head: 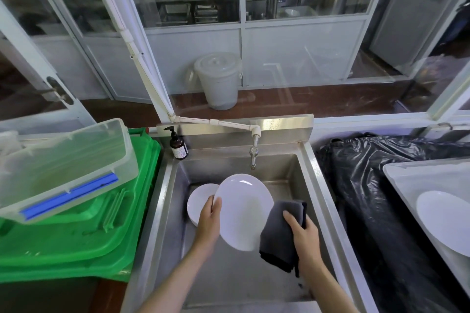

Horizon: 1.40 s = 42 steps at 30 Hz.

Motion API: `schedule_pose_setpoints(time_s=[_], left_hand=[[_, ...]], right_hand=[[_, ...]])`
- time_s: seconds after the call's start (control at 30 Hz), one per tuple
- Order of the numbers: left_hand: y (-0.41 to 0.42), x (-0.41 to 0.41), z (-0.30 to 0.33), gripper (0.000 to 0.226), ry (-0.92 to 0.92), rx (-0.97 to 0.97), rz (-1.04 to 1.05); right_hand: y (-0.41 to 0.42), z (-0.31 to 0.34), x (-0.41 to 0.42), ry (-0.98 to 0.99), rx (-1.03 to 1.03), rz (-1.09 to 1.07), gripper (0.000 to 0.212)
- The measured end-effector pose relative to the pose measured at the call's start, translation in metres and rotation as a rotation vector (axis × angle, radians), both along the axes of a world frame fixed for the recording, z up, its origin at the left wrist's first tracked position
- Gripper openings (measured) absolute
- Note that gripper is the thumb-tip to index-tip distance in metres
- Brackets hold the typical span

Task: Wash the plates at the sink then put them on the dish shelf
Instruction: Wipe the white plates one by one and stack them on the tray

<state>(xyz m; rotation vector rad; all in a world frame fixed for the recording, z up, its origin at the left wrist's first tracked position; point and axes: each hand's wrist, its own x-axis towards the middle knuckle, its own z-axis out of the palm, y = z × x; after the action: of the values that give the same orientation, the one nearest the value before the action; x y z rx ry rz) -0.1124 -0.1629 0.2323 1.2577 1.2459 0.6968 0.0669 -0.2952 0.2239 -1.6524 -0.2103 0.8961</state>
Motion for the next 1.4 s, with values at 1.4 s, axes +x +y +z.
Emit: schedule_pose_setpoints(time_s=[1.4], left_hand=[[-0.036,0.038,0.070,0.054,-0.504,-0.276,0.230]], right_hand=[[0.056,0.083,-0.065,-0.844,0.202,0.550,0.018]])
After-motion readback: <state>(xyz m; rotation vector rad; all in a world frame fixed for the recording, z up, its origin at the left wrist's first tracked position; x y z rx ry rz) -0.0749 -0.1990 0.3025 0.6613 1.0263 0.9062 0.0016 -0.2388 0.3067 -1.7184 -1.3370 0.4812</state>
